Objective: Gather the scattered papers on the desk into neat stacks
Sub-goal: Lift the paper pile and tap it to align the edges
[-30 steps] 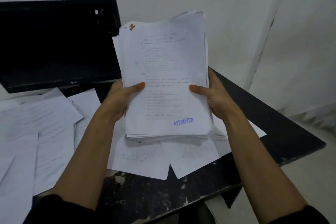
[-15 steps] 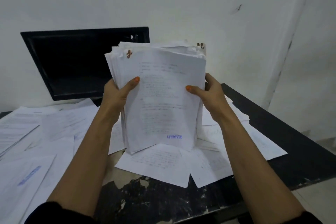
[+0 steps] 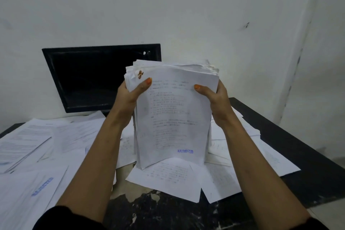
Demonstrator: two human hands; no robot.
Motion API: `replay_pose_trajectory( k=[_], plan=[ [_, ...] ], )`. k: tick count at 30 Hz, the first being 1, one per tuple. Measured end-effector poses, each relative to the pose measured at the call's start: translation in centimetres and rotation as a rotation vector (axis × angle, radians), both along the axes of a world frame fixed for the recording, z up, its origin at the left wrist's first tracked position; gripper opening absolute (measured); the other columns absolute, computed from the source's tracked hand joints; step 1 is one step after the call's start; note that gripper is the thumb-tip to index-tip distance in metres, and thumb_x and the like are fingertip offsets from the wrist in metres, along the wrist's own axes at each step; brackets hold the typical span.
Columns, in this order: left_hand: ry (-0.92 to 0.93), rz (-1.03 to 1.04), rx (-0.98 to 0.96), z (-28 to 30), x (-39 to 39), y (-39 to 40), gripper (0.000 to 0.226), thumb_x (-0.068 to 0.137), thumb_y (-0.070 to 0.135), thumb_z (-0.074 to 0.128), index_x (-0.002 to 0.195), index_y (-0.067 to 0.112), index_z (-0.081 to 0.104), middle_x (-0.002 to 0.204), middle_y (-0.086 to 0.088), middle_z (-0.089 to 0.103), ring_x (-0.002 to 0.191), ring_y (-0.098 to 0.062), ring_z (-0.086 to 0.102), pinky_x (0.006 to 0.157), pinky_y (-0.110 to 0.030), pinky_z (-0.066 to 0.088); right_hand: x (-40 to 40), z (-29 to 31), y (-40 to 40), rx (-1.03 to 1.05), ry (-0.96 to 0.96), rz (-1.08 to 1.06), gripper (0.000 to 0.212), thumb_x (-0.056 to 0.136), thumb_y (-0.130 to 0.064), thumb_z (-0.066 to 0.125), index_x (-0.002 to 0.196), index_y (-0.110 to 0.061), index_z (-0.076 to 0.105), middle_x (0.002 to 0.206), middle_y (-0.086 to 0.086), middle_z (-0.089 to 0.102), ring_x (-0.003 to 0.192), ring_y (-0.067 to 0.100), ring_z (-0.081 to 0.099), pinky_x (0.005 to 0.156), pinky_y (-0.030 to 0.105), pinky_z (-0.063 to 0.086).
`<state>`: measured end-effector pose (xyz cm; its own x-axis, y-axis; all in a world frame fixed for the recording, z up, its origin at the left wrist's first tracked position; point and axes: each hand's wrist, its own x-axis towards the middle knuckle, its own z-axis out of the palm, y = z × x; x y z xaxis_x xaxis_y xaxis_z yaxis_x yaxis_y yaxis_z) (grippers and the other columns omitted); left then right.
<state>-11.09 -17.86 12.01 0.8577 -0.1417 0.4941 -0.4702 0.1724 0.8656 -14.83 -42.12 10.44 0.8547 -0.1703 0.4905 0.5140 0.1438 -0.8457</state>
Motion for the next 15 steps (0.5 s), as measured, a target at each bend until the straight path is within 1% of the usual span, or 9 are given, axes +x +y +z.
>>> replay_pose_trajectory(
  k=[2, 4, 5, 7, 9, 10, 13, 14, 15],
  plan=[
    [0.008, -0.007, -0.003, -0.3, 0.1, 0.2, 0.070, 0.073, 0.045, 0.073, 0.132, 0.012, 0.052, 0.118, -0.008, 0.067, 0.105, -0.025, 0.068, 0.078, -0.037, 0.059, 0.0, -0.1, 0.1, -0.012, 0.006, -0.010, 0.052, 0.077, -0.024, 0.073, 0.124, -0.016, 0.053, 0.112, 0.006, 0.066, 0.096, 0.025, 0.069, 0.076, 0.039, 0.059],
    [0.031, -0.006, -0.015, -1.1, 0.0, 0.5, 0.073, 0.068, 0.050, 0.075, 0.130, 0.017, 0.054, 0.119, -0.007, 0.067, 0.104, -0.024, 0.068, 0.077, -0.037, 0.059, 0.0, -0.7, -0.2, 0.009, 0.019, -0.011, 0.055, 0.076, -0.024, 0.077, 0.124, -0.014, 0.052, 0.112, 0.006, 0.067, 0.095, 0.024, 0.069, 0.075, 0.039, 0.059],
    [0.061, -0.011, -0.009, -1.9, 0.0, 0.5, 0.076, 0.064, 0.054, 0.079, 0.128, 0.019, 0.055, 0.117, -0.005, 0.069, 0.104, -0.023, 0.069, 0.076, -0.036, 0.059, 0.0, -1.3, -0.3, 0.012, 0.039, -0.002, 0.056, 0.076, -0.024, 0.078, 0.124, -0.013, 0.052, 0.112, 0.005, 0.067, 0.095, 0.024, 0.070, 0.075, 0.038, 0.059],
    [0.133, 0.000, 0.017, -3.8, -0.2, 0.2, 0.088, 0.050, 0.063, 0.085, 0.122, 0.021, 0.060, 0.111, -0.001, 0.072, 0.101, -0.020, 0.070, 0.075, -0.033, 0.059, 0.0, -3.2, -0.1, -0.025, 0.097, 0.023, 0.053, 0.075, -0.023, 0.078, 0.122, -0.014, 0.056, 0.110, 0.005, 0.070, 0.096, 0.025, 0.070, 0.075, 0.038, 0.059],
    [0.172, 0.013, 0.033, -5.3, -0.3, 0.0, 0.088, 0.045, 0.065, 0.086, 0.118, 0.023, 0.062, 0.108, 0.002, 0.073, 0.099, -0.017, 0.070, 0.075, -0.034, 0.059, 0.2, -4.7, 0.3, -0.065, 0.150, 0.014, 0.046, 0.076, -0.022, 0.080, 0.117, -0.019, 0.061, 0.108, 0.004, 0.071, 0.097, 0.026, 0.070, 0.076, 0.038, 0.059],
    [0.183, 0.018, 0.033, -5.7, -0.2, 0.0, 0.081, 0.048, 0.062, 0.086, 0.116, 0.024, 0.063, 0.107, 0.004, 0.073, 0.097, -0.016, 0.071, 0.077, -0.035, 0.060, 0.2, -4.9, 0.4, -0.073, 0.160, -0.013, 0.041, 0.077, -0.021, 0.080, 0.114, -0.021, 0.062, 0.107, 0.002, 0.071, 0.096, 0.025, 0.070, 0.076, 0.037, 0.059],
    [0.190, 0.101, 0.035, -5.4, 0.1, 0.1, 0.039, 0.072, 0.038, 0.078, 0.106, 0.026, 0.064, 0.100, 0.008, 0.073, 0.089, -0.010, 0.072, 0.082, -0.037, 0.060, 0.3, -4.4, 0.5, -0.073, 0.145, -0.098, 0.035, 0.079, -0.019, 0.078, 0.111, -0.020, 0.064, 0.104, 0.000, 0.072, 0.092, 0.021, 0.071, 0.076, 0.035, 0.060],
    [0.182, 0.125, 0.026, -5.0, 0.2, 0.1, 0.031, 0.076, 0.033, 0.076, 0.104, 0.025, 0.064, 0.098, 0.009, 0.073, 0.087, -0.010, 0.072, 0.081, -0.036, 0.060, 0.3, -4.2, 0.6, -0.061, 0.131, -0.103, 0.035, 0.079, -0.019, 0.078, 0.111, -0.018, 0.064, 0.104, 0.001, 0.072, 0.090, 0.021, 0.071, 0.074, 0.035, 0.060],
    [0.169, 0.137, 0.012, -4.7, 0.3, 0.0, 0.029, 0.078, 0.032, 0.074, 0.104, 0.025, 0.063, 0.098, 0.008, 0.073, 0.087, -0.011, 0.072, 0.079, -0.035, 0.060, 0.3, -4.0, 0.8, -0.046, 0.116, -0.105, 0.033, 0.080, -0.018, 0.077, 0.110, -0.019, 0.064, 0.103, 0.000, 0.072, 0.088, 0.019, 0.071, 0.073, 0.034, 0.060]
  ],
)
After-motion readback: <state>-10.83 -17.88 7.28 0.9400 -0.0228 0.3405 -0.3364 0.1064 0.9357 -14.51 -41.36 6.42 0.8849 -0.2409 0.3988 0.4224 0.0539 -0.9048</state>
